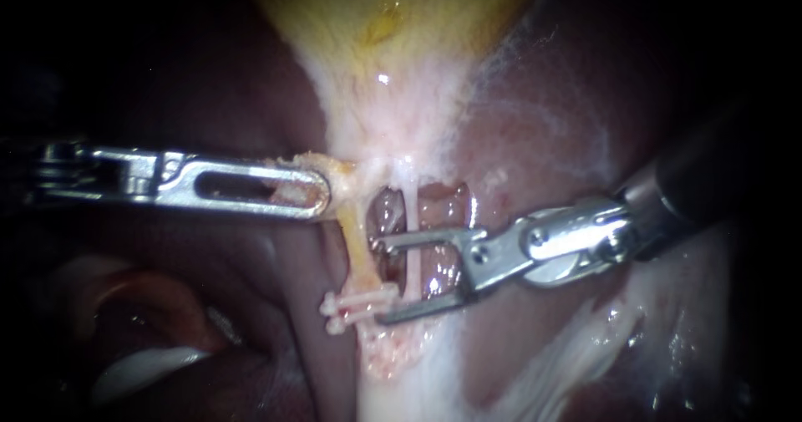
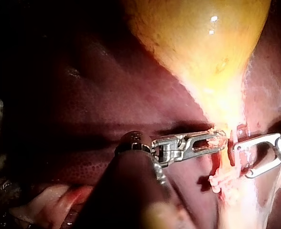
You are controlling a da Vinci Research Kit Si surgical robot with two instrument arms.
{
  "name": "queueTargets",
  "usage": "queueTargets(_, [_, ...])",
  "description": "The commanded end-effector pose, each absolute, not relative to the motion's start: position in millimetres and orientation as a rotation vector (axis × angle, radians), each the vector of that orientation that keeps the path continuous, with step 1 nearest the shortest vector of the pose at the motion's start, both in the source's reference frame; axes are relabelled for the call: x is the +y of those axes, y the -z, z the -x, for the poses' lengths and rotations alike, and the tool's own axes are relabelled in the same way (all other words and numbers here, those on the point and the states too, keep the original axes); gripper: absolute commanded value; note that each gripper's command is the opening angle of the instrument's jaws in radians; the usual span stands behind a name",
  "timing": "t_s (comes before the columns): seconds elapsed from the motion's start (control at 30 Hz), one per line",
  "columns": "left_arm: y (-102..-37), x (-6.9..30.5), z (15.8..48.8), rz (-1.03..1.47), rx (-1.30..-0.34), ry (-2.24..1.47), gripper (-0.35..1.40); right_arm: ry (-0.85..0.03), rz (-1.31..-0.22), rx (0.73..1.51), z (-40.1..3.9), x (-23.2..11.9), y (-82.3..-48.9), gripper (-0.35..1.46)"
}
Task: Going back second clip left tube
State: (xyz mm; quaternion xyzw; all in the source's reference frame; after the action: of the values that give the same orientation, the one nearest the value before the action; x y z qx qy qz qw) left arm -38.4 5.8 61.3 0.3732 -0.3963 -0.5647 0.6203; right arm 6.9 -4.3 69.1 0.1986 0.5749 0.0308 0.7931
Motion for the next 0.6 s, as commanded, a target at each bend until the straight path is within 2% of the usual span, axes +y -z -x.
queueTargets(0.03, [-61.3,5.8,38.4,-0.858,-0.912,1.298,-0.35,-0.067,-0.427,1.237,-6.2,-4.0,-68.8,0.5])
queueTargets(0.3, [-61.3,5.8,38.4,-0.858,-0.912,1.298,-0.35,-0.061,-0.39,1.232,-1.6,-1.9,-66.5,0.5])
queueTargets(0.6, [-62.0,5.7,38.7,-0.855,-0.913,1.297,-0.35,-0.067,-0.379,1.238,0.0,-0.7,-65.5,0.5])
